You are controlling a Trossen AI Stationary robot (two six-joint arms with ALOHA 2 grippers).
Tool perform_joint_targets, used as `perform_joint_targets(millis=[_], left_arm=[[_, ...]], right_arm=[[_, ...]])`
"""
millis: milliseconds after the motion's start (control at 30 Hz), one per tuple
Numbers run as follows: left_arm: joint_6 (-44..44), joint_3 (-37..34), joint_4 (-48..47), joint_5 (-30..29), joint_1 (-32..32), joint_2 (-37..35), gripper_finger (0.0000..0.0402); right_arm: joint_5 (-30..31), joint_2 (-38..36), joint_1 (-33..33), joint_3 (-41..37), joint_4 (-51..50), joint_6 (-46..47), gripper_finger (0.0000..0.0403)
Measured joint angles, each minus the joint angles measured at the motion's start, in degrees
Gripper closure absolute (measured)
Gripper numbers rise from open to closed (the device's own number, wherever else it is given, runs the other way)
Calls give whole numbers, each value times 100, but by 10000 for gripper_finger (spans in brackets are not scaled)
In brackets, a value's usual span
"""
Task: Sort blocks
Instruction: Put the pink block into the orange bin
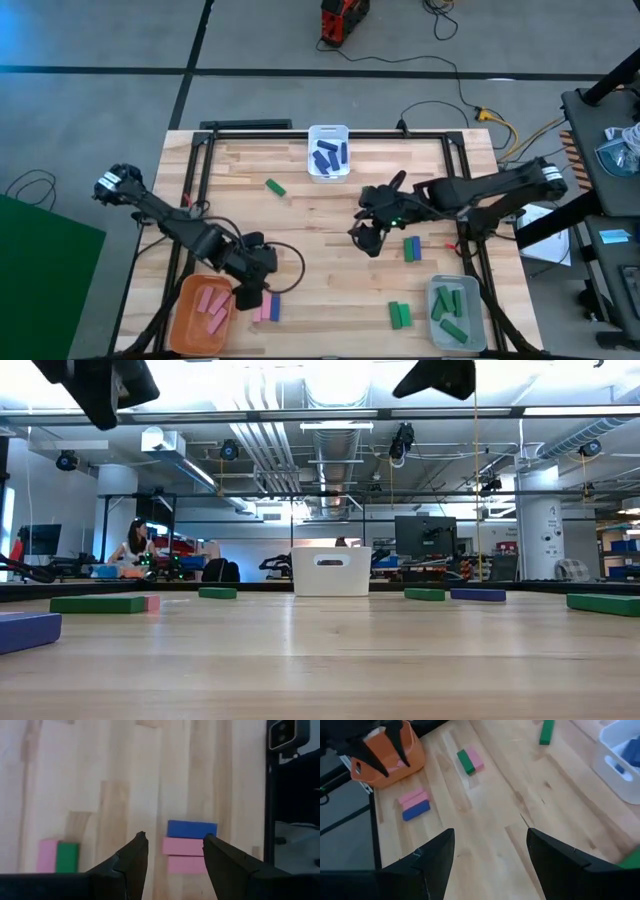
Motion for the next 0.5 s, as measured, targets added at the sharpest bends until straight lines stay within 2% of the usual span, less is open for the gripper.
perform_joint_targets(millis=[233, 500], left_arm=[[50, 686, 38, -7, -213, 788, 234], [-172, 1057, 43, -4, -596, 1534, 235]], right_arm=[[78, -225, 144, -15, -388, -2, 165], [76, -227, 365, -24, -425, -115, 165]])
